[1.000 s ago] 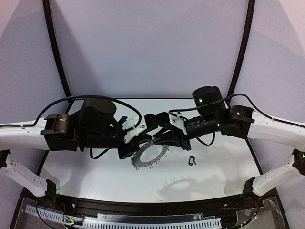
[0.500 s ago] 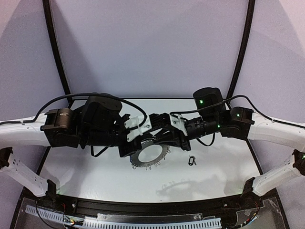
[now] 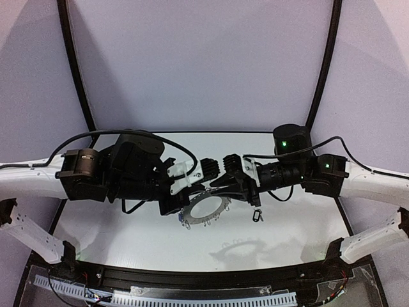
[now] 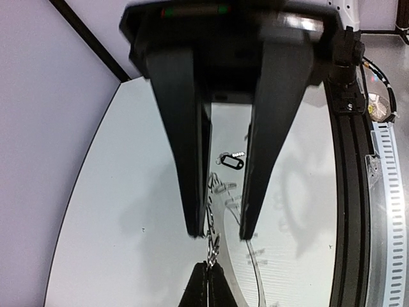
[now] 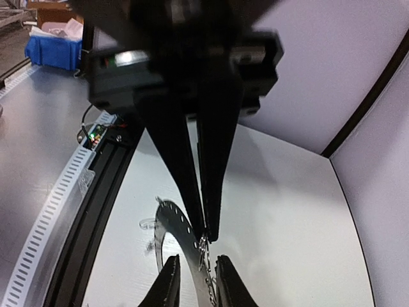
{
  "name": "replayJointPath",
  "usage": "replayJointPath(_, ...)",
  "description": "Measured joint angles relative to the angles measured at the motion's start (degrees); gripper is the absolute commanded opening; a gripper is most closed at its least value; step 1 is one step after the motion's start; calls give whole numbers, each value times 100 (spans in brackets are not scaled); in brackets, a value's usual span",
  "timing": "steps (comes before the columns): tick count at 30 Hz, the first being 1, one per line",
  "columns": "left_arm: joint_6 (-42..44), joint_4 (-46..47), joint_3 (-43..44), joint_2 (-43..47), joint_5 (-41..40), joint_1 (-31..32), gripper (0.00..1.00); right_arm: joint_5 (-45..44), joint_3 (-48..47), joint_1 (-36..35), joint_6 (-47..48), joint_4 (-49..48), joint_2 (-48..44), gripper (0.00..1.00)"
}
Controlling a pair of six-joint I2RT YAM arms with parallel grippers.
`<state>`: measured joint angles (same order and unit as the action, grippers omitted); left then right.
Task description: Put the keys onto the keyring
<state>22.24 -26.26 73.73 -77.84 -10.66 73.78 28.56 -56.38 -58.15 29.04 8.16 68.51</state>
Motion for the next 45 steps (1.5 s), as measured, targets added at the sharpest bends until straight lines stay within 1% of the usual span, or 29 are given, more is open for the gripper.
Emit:
replayJointPath(5,-127,59,-188,118,149,0,1,192,103,-13,-66,-229,-188,22)
replayJointPath(15,-295,101,-190,192,229,0,1,343,103,-15,-203,-267,-13,22)
replayJointPath(16,-302,101,-190,192,229,0,1,341,103,-15,-219,-289,-2,21)
replayJointPath(17,-310,101,-190,192,229,0,1,339,103,-15,-240,-348,20,17)
replayJointPath(19,-317,101,-190,192,232,0,1,339,103,-15,-269,-428,55,13)
replayJointPath(23,-317,94,-190,190,227,0,1,326,101,-22,-319,-529,142,12)
replayJointPath(25,-317,85,-188,190,227,0,1,315,101,-22,-319,-544,197,5)
replayJointPath(26,-317,61,-186,188,225,0,1,310,98,-22,-306,-557,216,0)
replayJointPath(33,-319,-9,-179,166,168,0,1,192,101,-26,-278,-608,264,0)
replayJointPath(34,-319,7,-179,166,142,0,6,155,109,-26,-280,-656,262,0)
replayJointPath(35,-319,31,-179,168,92,0,14,114,136,-26,-280,-741,258,0)
replayJointPath(36,-330,68,-179,173,-2,0,14,70,212,-26,-293,-911,240,0)
replayJointPath(37,-315,72,-179,175,0,0,24,57,238,-26,-297,-964,234,0)
replayJointPath(38,-334,186,-192,190,-170,0,46,4,369,-31,-323,-1202,192,0)
replayJointPath(39,-313,245,-199,203,-227,0,60,-33,472,-31,-356,-1373,157,0)
replayJointPath(40,-402,415,-260,260,-385,0,84,-46,623,-31,-387,-1617,111,0)
replayJointPath(41,-450,507,-313,328,-492,0,95,-48,789,-31,-415,-1840,48,0)
replayJointPath(44,-608,732,-485,619,-708,0,99,31,1084,-33,-538,-2308,-42,0)
replayJointPath(45,-734,833,-588,852,-815,0,99,94,1156,-33,-623,-2531,-57,0)
